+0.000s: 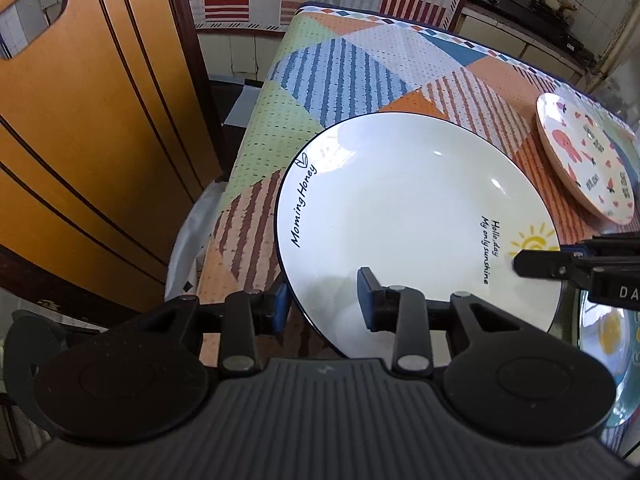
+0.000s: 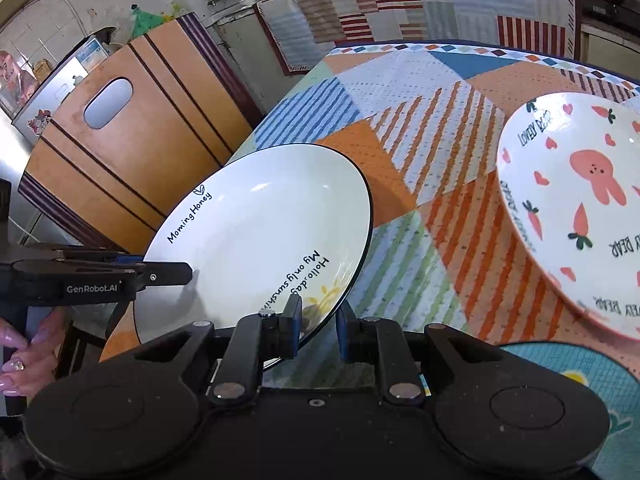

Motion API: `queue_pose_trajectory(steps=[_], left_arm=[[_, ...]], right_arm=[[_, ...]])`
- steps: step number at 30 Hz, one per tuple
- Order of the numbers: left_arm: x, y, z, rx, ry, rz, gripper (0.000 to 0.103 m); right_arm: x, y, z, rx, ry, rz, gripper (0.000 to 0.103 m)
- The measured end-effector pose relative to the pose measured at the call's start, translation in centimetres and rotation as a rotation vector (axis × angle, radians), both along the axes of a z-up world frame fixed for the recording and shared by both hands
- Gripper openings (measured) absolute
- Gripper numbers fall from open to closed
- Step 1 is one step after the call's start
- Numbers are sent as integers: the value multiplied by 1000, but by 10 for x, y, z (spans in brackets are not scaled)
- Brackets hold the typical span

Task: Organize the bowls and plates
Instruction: 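Carry the white plate onto the blue plate and open the right gripper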

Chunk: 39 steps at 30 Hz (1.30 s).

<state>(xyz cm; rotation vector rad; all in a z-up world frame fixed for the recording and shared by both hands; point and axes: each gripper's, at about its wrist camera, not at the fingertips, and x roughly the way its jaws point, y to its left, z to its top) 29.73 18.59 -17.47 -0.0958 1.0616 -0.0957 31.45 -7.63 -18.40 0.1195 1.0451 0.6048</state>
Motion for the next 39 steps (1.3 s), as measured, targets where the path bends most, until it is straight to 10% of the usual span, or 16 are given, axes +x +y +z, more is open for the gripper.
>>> queue_pose_trajectory(steps=[39], left_arm=[[-106,-120,114,-63,-111,-319,32]], right_arm=[[-115,-127,111,-26,-154,-105,23]])
